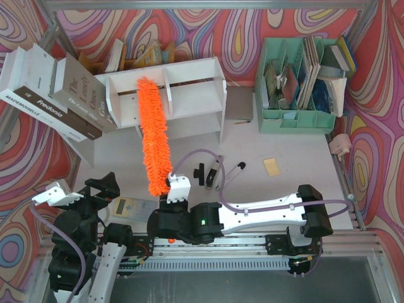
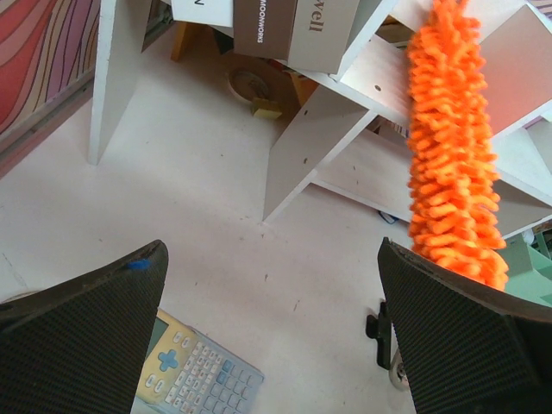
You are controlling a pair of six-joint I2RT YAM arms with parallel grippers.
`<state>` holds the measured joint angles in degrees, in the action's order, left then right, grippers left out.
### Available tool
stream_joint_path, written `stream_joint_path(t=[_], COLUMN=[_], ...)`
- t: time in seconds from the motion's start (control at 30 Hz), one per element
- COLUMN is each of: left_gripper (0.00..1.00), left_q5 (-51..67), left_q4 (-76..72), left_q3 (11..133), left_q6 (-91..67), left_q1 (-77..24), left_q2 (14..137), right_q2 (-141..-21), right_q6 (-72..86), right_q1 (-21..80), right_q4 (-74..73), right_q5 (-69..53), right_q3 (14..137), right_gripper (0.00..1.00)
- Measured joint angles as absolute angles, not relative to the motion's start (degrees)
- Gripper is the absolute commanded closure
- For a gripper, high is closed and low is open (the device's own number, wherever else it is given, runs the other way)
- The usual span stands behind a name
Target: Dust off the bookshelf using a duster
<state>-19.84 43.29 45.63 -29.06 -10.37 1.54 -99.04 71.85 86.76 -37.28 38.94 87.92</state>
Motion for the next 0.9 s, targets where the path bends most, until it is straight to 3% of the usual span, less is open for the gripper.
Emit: stream_joint_path(t=[0.37,0.9], left_gripper=[0.01,0.01], left_q5=[-19.84,-19.84], left_q4=[43.33,43.38], left_q3=[45.63,45.63], left_q6=[-29.36,-29.36], left_q1=[-10.52,-10.52], left_q2=[1.54,1.54], right_q2=[-100.22,-94.59], right_q6=[62.61,73.23], right_q1=[86.59,87.83], right_q4=[-28.56,-34.63], right_q5=[35.07,41.71], right_q3=[88.23,83.99], right_gripper=[1.0,1.0])
